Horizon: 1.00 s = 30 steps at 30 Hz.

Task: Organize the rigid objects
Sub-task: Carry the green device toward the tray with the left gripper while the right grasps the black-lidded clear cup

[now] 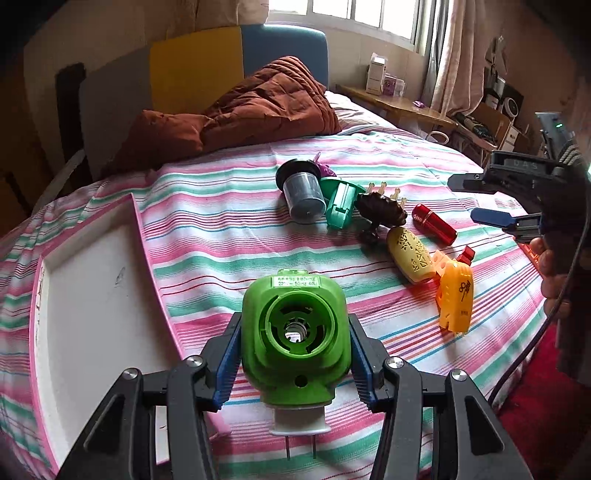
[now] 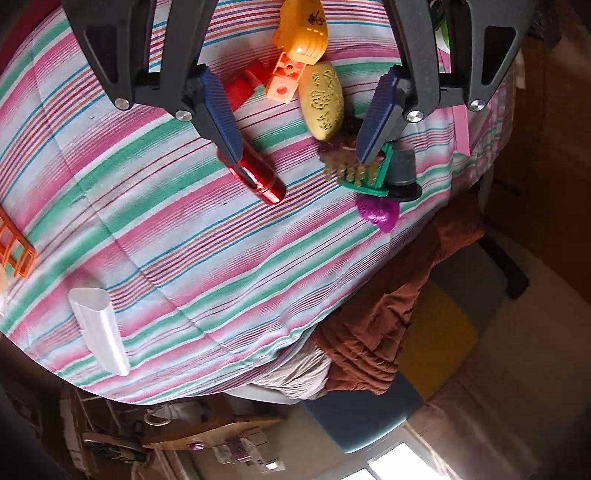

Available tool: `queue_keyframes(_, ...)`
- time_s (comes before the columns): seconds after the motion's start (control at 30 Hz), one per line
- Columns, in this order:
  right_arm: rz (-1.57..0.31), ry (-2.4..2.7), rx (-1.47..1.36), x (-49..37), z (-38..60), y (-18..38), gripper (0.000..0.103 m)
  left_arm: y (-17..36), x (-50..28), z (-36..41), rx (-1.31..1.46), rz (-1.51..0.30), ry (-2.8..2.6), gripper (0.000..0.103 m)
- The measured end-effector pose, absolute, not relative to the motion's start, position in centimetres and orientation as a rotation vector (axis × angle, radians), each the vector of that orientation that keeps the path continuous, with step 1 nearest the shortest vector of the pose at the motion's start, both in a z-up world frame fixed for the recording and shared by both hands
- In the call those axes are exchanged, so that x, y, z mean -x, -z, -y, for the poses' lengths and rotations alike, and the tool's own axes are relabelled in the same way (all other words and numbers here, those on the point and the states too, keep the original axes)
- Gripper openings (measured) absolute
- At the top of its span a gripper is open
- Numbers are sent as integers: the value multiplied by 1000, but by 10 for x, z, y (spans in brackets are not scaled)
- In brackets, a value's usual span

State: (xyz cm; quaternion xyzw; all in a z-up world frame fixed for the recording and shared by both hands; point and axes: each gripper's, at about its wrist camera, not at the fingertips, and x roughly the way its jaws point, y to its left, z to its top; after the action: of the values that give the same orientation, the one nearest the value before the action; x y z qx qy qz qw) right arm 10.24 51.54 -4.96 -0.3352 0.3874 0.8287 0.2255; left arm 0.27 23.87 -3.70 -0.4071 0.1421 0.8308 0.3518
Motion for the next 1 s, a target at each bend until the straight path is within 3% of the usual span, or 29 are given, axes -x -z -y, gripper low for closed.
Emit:
queue_keyframes(0.17,-957,-2372,984,-88,-496,45,62,25,-6,-214,1036,-334,-2190,53)
queue_keyframes(0.23,-921,-2404,987,-85,-489,42,54,19,-7,-201,1026,-323,-2210,53)
queue_keyframes(0.4,-775,-2522,1091,-58,-451,34,47,12,-1,-167,1026,-280,-2272,53)
queue_keyframes(0.63,-622,-2575,1208,23,-415,34,45,13,6,-131,1053,-216,-2335,53)
queue_keyframes(0.8,-525,-2438,1363,88,-426,63,44,13,14,-105,1077,-161,-2375,53)
queue_keyframes(1.0,-450,-2383,1421,113,-429,85,43,21,25,-84,1135,-109,-2401,53)
